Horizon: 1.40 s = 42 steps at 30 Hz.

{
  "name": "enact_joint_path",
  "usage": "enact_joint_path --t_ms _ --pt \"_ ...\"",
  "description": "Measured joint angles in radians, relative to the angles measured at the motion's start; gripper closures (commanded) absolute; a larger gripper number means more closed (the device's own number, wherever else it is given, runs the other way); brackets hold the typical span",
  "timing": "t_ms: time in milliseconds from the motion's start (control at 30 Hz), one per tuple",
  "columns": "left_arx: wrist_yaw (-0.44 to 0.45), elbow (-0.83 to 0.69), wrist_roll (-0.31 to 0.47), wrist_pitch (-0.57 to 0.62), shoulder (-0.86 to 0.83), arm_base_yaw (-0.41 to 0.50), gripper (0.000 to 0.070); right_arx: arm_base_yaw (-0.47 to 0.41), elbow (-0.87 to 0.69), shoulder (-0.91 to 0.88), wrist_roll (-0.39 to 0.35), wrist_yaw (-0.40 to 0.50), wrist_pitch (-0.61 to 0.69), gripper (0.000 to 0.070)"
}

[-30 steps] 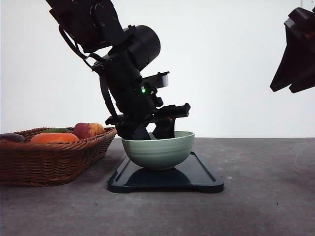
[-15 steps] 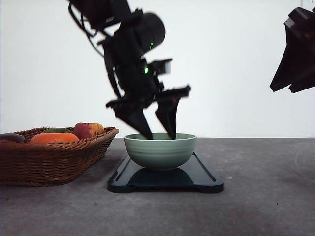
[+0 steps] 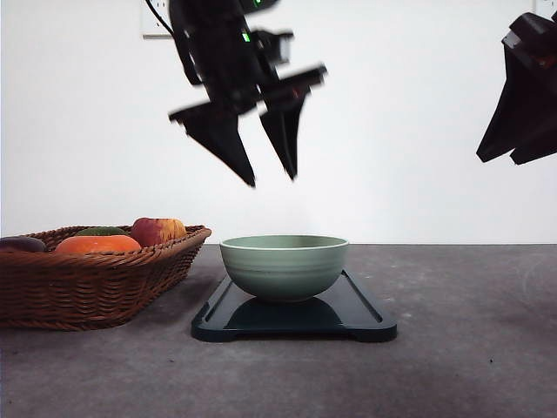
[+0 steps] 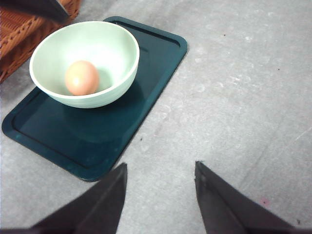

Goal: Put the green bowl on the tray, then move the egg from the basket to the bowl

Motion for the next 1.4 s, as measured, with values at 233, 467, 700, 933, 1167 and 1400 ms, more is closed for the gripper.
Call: enact_joint_path --t_ms 233,467,700,933,1167,1400 --pt "-0.002 -0.285 -0.011 0.141 -0.254 0.013 0.035 0.0 0.0 0.0 0.0 0.0 0.0 0.0435" --pt "-0.002 -0.549 -0.01 0.221 -0.529 0.087 0.0349 0.0 0.0 0.0 0.0 0.0 0.0 0.0435" --pt "-0.003 -0.766 0.04 0.243 -0.794 0.184 0.035 0.0 0.0 0.0 0.0 0.0 -0.001 0.0435" --pt "-0.003 -0.924 0.101 0.242 -1.031 0.273 0.035 0.0 0.0 0.0 -0.018 -0.001 -0.015 0.0434" --pt "-0.011 -0.978 0.112 0.24 -1.161 0.31 0.0349 0.0 0.0 0.0 -0.019 -0.002 -0.016 0.0434" --pt "-0.019 -0.978 0.12 0.223 -1.193 0.312 0.069 0.0 0.0 0.0 -0.022 -0.009 -0.021 0.0684"
